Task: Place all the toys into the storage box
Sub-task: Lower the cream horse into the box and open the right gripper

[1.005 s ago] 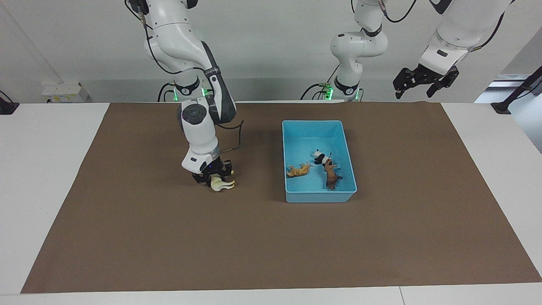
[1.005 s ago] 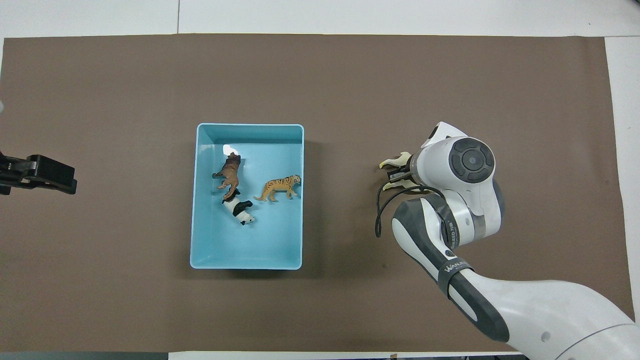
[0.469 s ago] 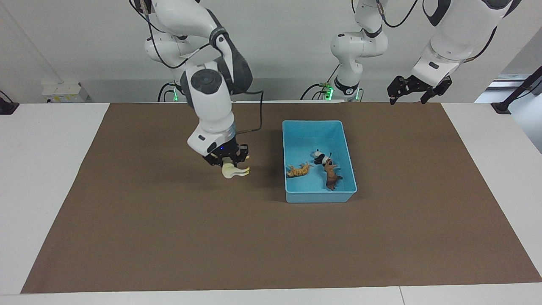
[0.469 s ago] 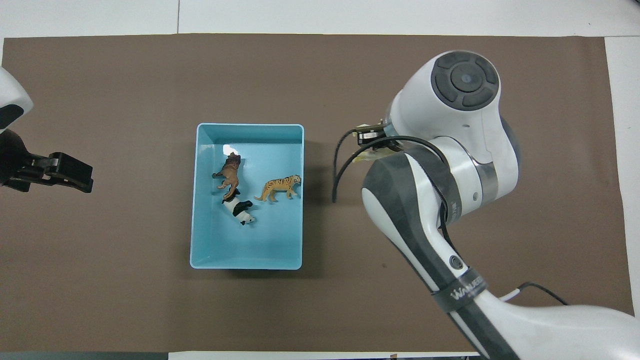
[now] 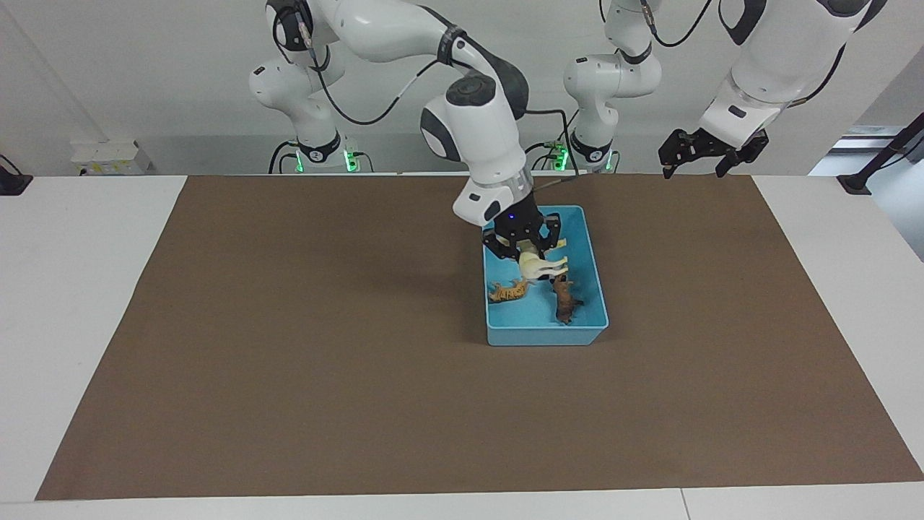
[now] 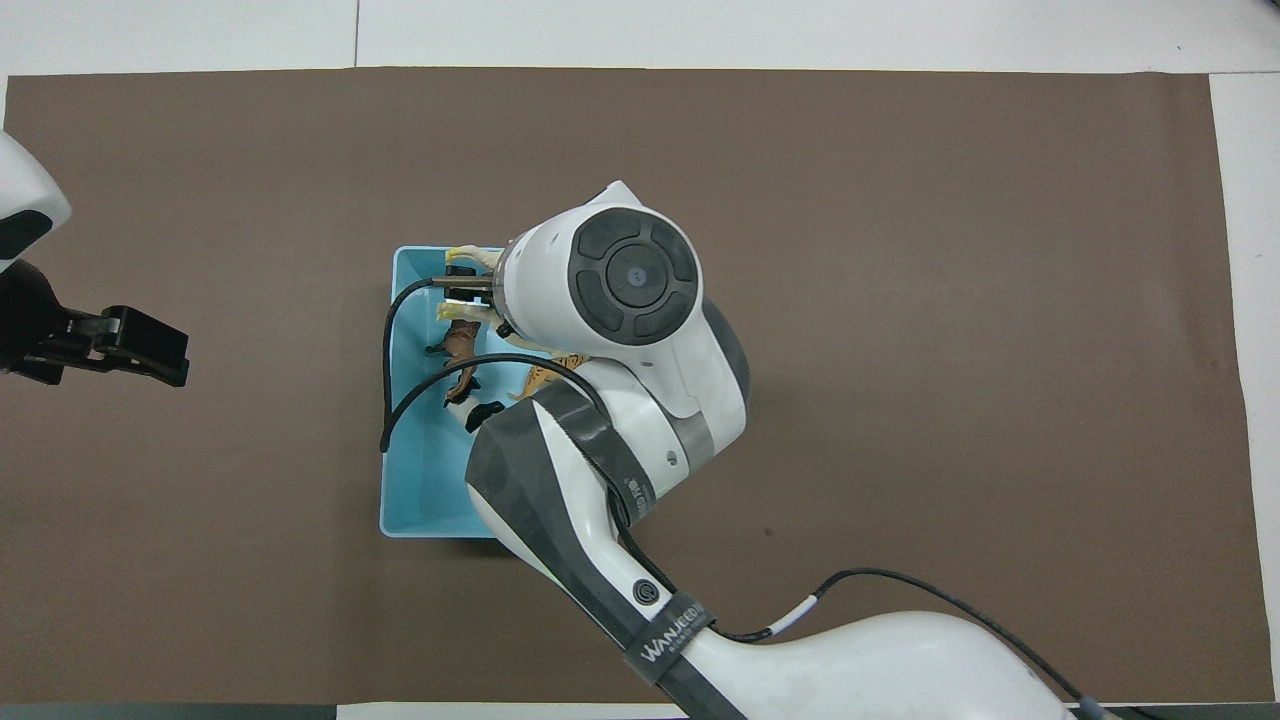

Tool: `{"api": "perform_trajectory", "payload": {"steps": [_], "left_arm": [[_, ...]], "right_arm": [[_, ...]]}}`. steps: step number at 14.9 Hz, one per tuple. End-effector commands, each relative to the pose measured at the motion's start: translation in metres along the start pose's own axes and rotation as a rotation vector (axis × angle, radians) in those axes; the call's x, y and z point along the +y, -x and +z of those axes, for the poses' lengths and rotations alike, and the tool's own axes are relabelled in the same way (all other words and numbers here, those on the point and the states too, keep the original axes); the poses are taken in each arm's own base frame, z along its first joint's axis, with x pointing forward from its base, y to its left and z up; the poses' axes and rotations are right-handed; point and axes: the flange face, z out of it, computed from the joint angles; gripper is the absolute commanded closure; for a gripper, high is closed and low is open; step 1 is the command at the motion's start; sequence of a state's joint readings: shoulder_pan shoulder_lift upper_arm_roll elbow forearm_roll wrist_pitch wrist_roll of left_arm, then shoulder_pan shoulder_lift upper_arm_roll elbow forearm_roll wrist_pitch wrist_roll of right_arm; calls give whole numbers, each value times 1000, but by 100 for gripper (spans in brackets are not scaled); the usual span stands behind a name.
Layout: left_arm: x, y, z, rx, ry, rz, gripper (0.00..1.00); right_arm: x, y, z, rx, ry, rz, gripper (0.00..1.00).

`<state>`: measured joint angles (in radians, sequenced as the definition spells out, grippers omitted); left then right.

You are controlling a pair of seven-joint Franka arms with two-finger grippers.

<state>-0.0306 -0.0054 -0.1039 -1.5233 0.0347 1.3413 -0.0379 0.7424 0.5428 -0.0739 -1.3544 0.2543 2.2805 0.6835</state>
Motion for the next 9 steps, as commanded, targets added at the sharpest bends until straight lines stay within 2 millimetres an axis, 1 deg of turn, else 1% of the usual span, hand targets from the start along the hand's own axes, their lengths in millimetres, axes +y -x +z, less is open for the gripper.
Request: {"api": "perform_trajectory", "payload": {"steps": [1, 2, 3, 4, 5, 6, 7, 9], "left_arm": [[-4, 8, 0, -7, 11, -4, 0], [-6, 9, -1, -4, 12, -8, 0], [-7, 9, -1, -4, 12, -10, 0], [-7, 9, -1, -4, 12, -8, 0], [-8, 9, -1, -4, 12, -10, 0], [-6, 9, -1, -4, 12, -8, 0], [-6, 9, -1, -4, 12, -7, 0], [-6, 9, -1, -4, 12, -8, 0]], "right_arm": [[-14, 5, -5, -26, -10, 138, 0], [-16, 9, -4, -41, 11, 197, 0], [-14, 8, -9, -47, 30, 242, 0], [-11, 4, -22, -44, 37, 251, 0], [-8, -3, -49, -21, 31, 250, 0], [7, -17, -78, 20, 65, 250, 0], [30, -36, -116, 39, 95, 268, 0], [82, -68, -164, 29, 146, 212, 0]]}}
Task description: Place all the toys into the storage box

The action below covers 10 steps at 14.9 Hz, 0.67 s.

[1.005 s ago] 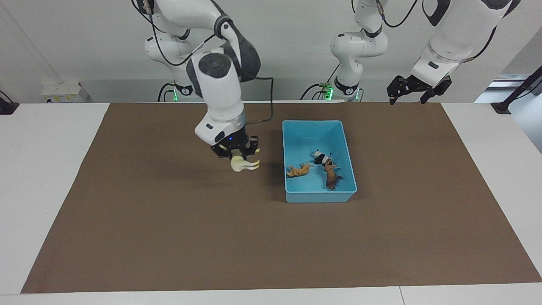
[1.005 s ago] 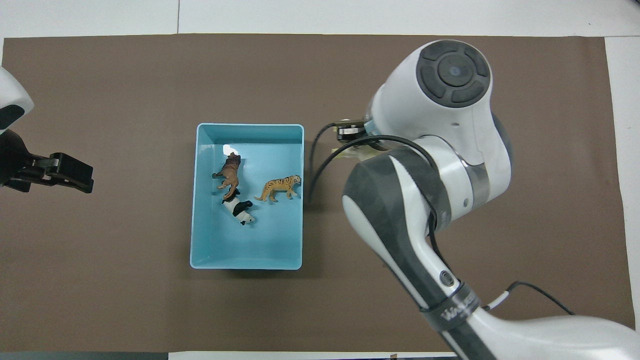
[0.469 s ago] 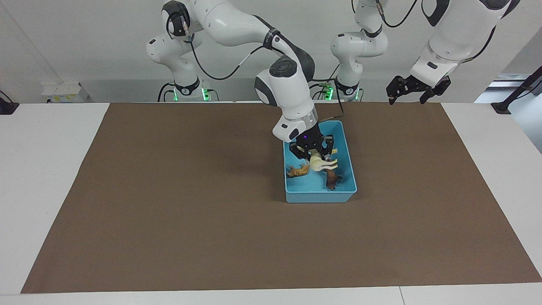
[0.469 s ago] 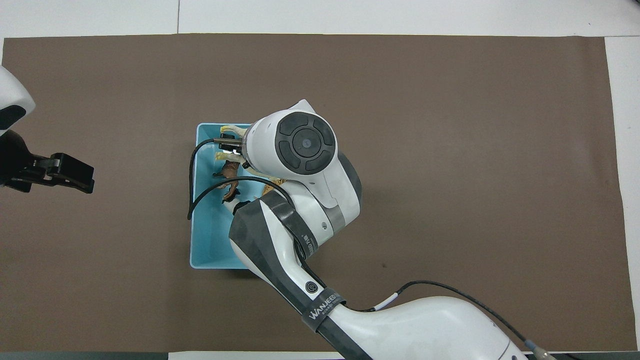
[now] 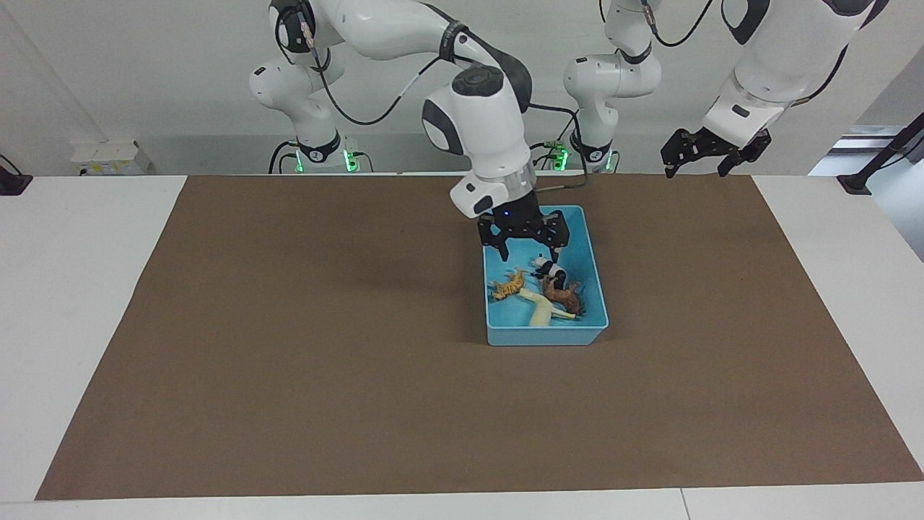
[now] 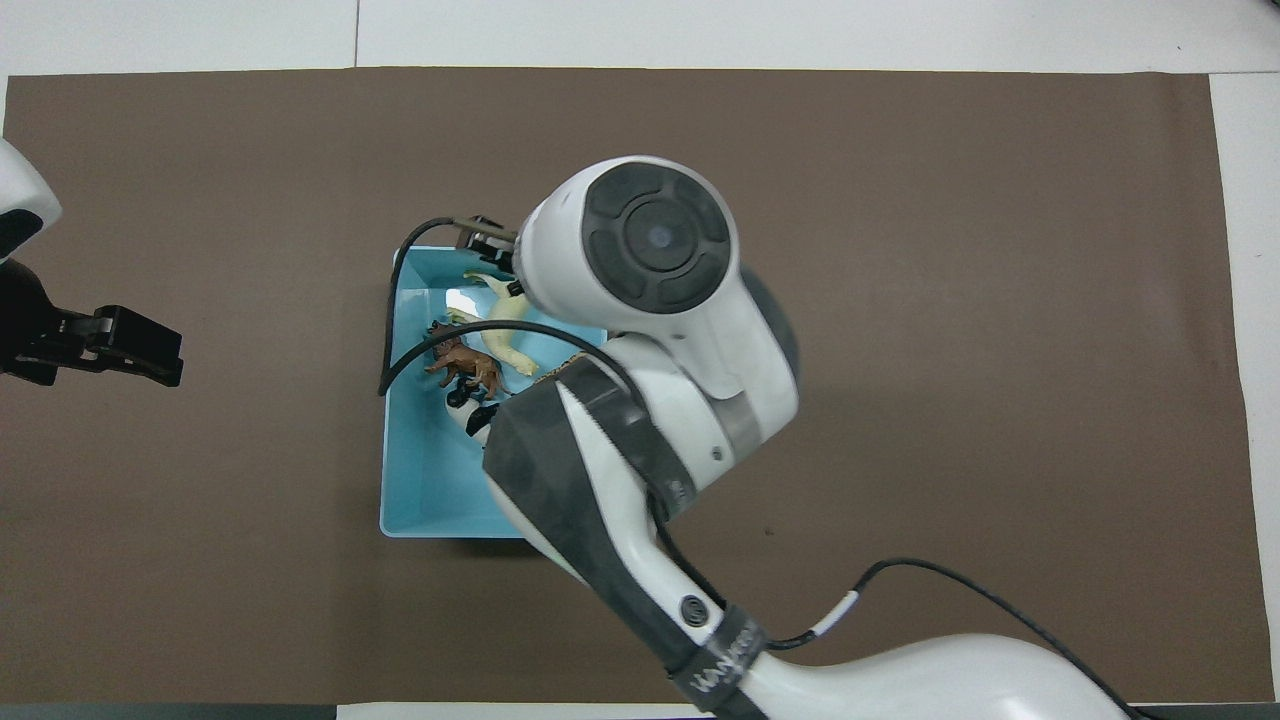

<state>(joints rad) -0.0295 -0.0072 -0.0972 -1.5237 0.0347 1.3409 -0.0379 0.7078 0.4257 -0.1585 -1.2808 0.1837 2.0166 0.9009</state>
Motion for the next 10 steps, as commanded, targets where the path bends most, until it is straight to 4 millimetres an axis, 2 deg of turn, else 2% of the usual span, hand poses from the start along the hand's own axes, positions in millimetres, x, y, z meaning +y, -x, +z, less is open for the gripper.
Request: {"api": "perform_trajectory", "payload": {"steps": [1, 2, 6, 8, 10], "left_arm": [[-2, 8, 0, -5, 10, -1, 0], [-2, 8, 0, -5, 10, -1, 0], [-2, 8, 0, -5, 10, -1, 0], [-2, 8, 0, -5, 10, -1, 0], [-2, 8, 0, -5, 10, -1, 0]], "right_arm": [[80, -68, -62, 6, 49, -60, 0], [115, -95, -74, 15, 61, -94, 0], [249, -177, -90, 28, 184, -341, 0], [312, -197, -96, -26, 224, -369, 0], [365, -204, -112, -100, 245, -334, 0]]}}
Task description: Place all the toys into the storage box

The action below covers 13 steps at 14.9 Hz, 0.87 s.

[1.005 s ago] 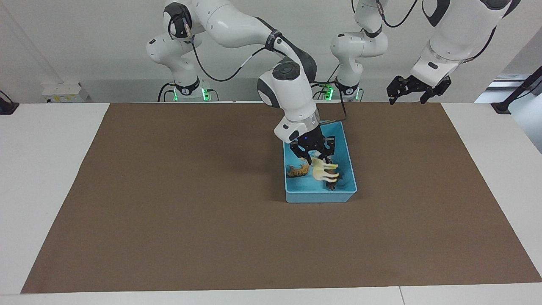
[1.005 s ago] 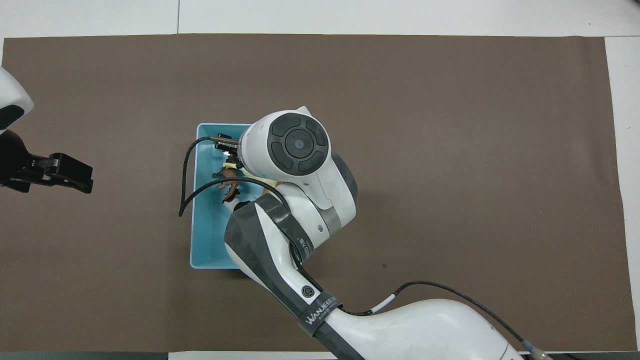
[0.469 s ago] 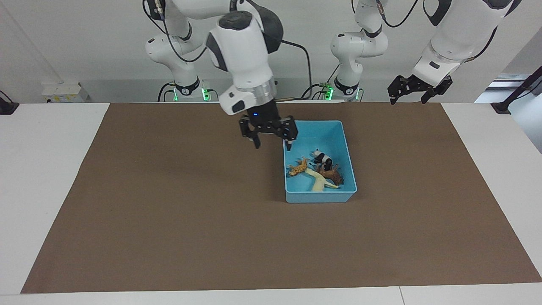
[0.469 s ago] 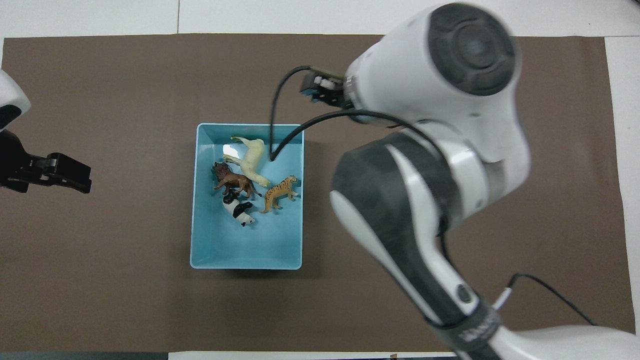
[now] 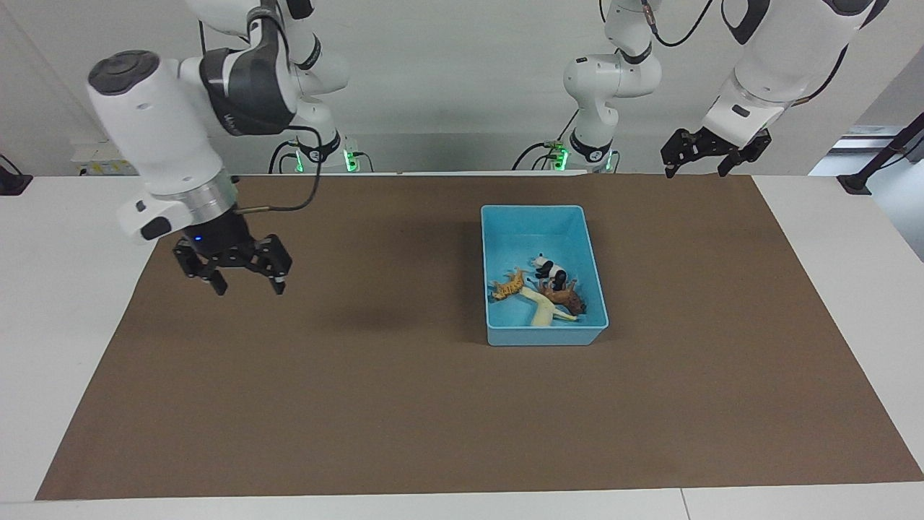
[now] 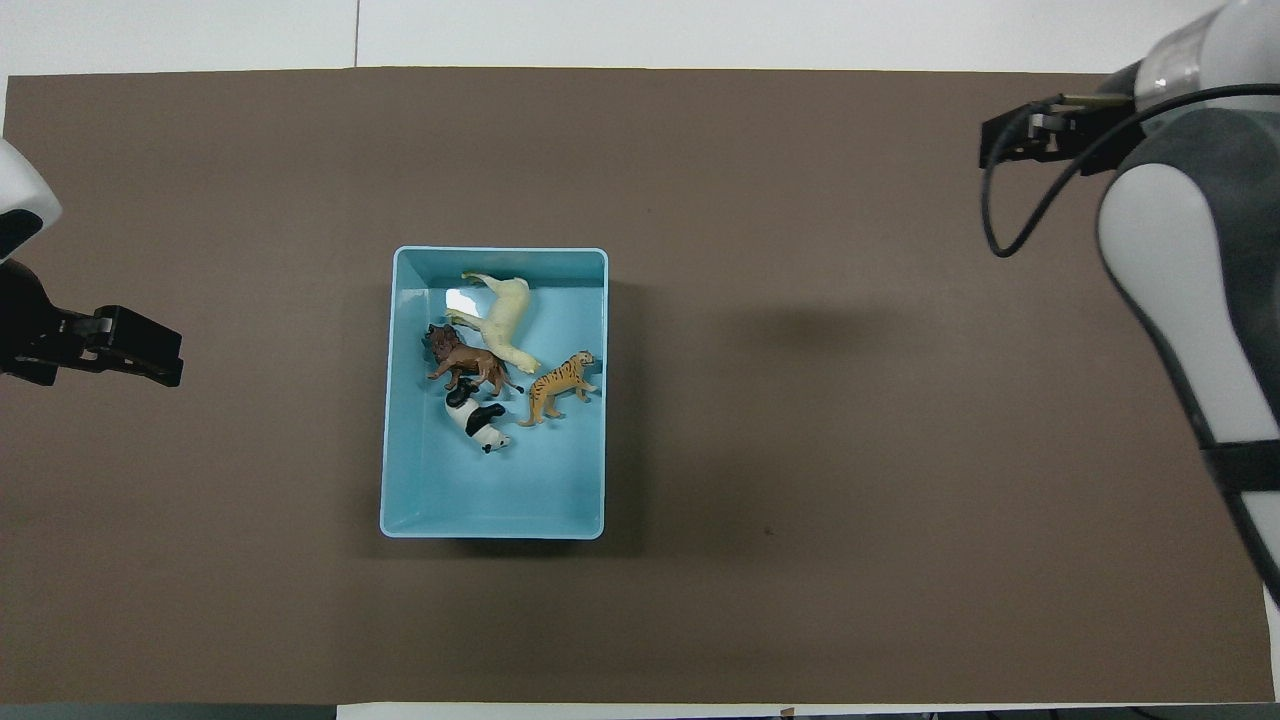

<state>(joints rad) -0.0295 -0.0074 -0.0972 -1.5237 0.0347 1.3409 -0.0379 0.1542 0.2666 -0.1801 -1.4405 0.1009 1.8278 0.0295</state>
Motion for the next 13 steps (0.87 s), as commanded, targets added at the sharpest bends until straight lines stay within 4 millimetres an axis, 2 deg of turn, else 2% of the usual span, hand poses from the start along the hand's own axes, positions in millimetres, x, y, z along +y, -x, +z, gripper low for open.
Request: {"api": "perform_trajectory", "payload": {"steps": [1, 3, 5, 8, 10, 13], "left_arm": [[-2, 8, 0, -5, 10, -1, 0], [-2, 8, 0, -5, 10, -1, 0], [-2, 8, 0, -5, 10, -1, 0], [-2, 8, 0, -5, 10, -1, 0], [-2, 8, 0, -5, 10, -1, 0], [-2, 8, 0, -5, 10, -1, 0]], "right_arm": [[57, 27, -14, -95, 10, -20, 0], [80, 49, -35, -146, 2, -46, 0], [88, 82, -60, -152, 16, -47, 0], [94, 113, -87, -194, 19, -17, 0], [95, 119, -95, -212, 100, -28, 0], [100, 111, -101, -173, 138, -37, 0]]}}
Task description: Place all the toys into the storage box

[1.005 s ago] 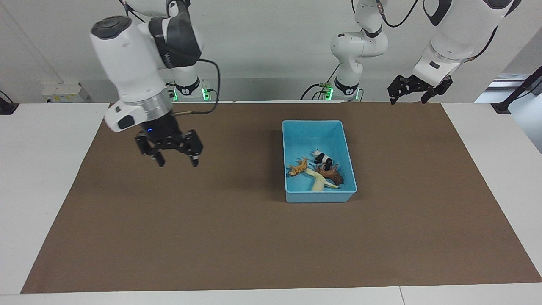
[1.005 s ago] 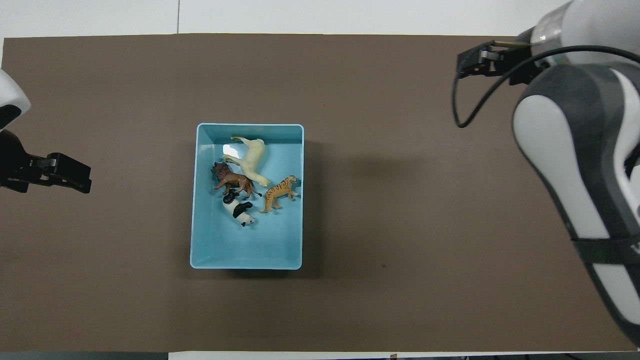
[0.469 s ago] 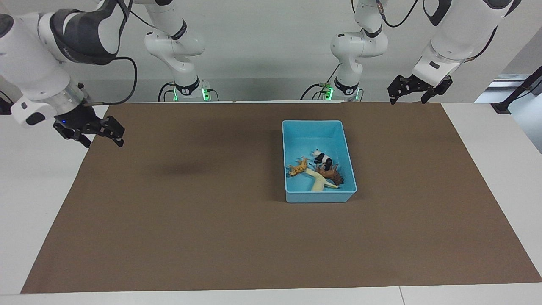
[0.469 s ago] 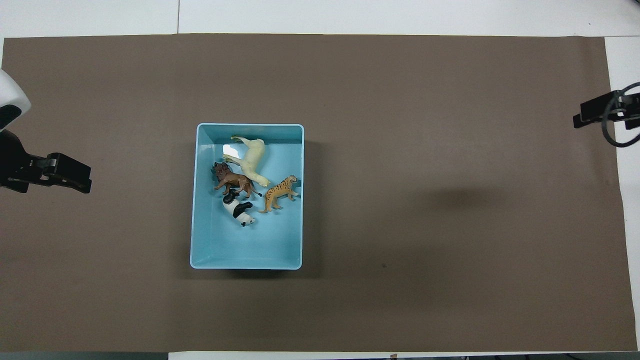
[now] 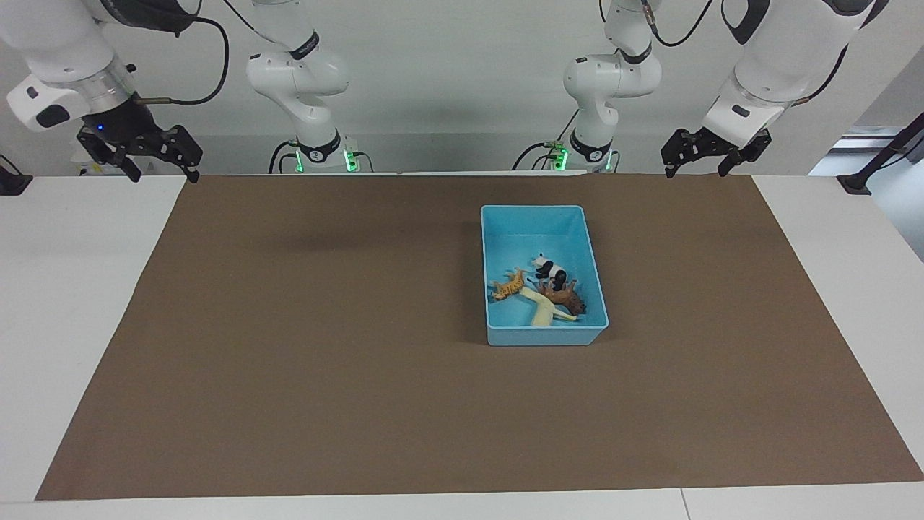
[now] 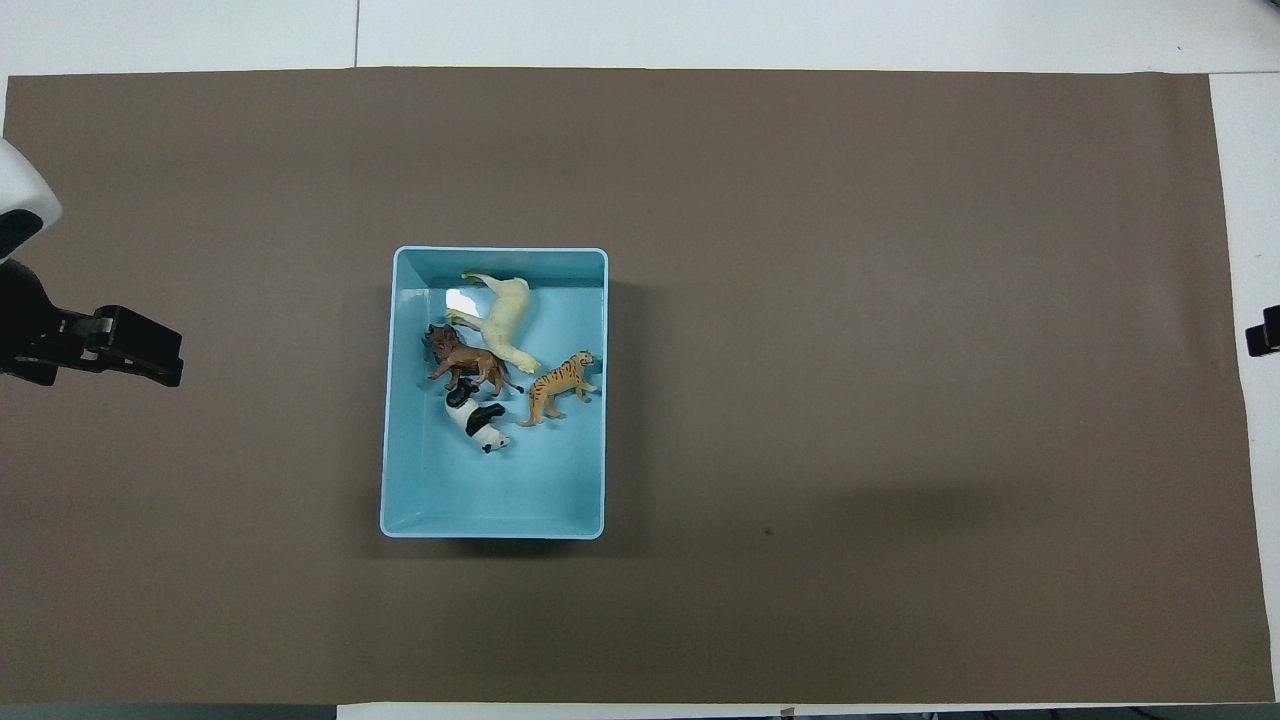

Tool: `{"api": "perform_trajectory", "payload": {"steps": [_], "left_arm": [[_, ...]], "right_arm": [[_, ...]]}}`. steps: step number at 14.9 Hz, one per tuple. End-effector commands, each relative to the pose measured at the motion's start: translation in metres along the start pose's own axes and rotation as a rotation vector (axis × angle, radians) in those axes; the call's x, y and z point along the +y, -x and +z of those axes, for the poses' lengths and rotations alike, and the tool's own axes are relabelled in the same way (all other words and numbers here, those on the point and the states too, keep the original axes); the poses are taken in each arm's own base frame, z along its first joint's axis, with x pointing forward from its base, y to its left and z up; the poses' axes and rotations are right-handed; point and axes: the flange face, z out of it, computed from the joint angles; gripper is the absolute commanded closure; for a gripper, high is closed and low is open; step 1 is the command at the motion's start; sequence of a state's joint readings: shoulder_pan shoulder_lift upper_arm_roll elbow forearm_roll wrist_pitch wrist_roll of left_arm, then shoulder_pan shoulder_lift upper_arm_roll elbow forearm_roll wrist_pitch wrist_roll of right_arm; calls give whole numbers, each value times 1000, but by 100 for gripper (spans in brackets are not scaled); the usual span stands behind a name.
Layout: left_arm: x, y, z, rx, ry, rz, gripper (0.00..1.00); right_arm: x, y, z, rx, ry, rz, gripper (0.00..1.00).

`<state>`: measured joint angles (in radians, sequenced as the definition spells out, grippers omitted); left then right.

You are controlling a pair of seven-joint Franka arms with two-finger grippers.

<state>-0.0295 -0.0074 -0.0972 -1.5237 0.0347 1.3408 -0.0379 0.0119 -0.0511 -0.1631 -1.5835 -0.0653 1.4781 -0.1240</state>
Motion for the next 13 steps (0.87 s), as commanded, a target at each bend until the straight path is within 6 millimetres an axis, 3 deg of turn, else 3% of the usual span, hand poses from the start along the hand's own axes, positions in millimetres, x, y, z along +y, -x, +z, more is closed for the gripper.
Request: {"api": "perform_trajectory", "payload": {"steps": [1, 13], "left_arm": [[-2, 8, 0, -5, 10, 1, 0], [-2, 8, 0, -5, 10, 1, 0]], "right_arm": [[1, -5, 3, 20, 32, 0, 0], [-1, -2, 1, 16, -68, 19, 0]]}}
